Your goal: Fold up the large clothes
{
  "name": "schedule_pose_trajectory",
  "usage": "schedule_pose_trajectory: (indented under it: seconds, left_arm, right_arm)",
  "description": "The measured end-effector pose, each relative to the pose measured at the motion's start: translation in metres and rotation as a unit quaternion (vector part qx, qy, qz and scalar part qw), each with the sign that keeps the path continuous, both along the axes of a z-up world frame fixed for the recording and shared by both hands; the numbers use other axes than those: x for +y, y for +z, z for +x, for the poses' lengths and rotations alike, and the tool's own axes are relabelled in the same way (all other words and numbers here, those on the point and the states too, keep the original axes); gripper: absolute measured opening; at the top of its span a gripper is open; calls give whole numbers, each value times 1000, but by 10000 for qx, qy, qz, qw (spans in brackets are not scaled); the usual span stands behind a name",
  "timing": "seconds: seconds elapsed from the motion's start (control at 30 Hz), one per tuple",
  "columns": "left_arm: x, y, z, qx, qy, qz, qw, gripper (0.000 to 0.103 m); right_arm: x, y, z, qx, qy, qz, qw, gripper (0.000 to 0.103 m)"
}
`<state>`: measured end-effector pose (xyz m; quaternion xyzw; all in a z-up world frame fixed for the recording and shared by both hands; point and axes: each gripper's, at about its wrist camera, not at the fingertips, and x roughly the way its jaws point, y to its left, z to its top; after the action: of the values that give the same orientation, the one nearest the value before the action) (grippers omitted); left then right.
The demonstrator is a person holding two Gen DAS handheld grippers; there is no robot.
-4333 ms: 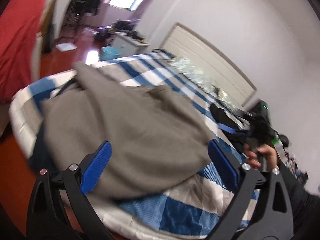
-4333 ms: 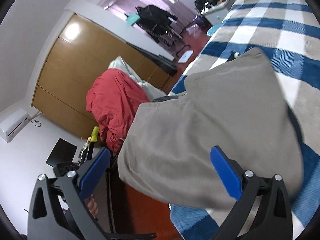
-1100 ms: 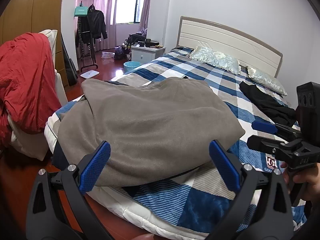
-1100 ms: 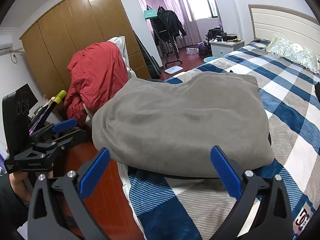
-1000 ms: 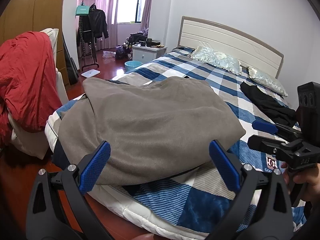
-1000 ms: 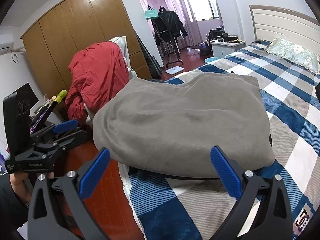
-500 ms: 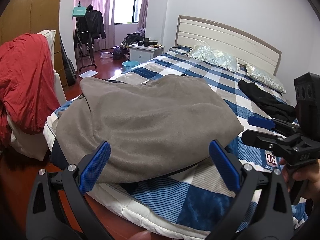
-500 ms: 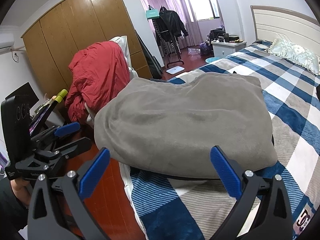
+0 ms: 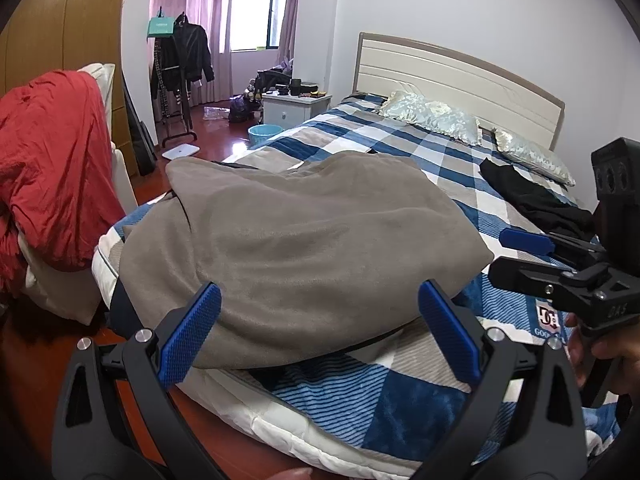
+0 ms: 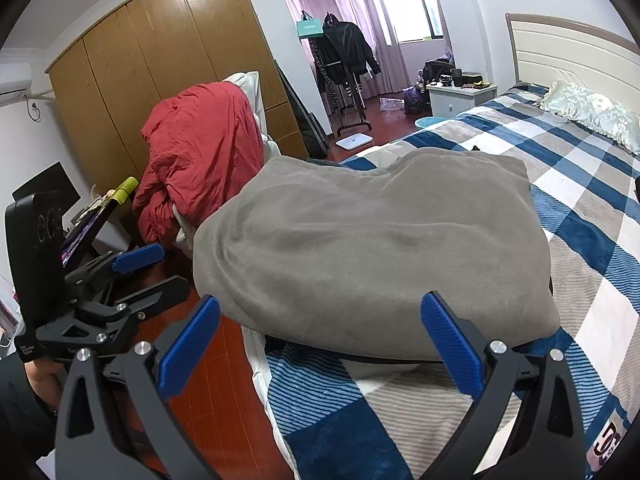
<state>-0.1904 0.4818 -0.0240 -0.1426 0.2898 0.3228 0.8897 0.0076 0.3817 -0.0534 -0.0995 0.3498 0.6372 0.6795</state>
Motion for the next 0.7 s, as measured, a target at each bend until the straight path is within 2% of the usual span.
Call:
schedule_pose_trajectory:
  seconds: [0.33,0.6,0.7]
  left_arm:
    - [-3,-1,3,-67,-22,-138,9999,97]
    - [1,-2,-3,-228,158,-293,9992,97]
    - [-1,-2,-3,-177,112,-246,9995,97]
  right_arm:
    - [1,-1,0,50,6,4,10000,98]
    - [0,-4,0,89,-8,49,9999,98]
    - [1,-4,0,114,3,45,9999,98]
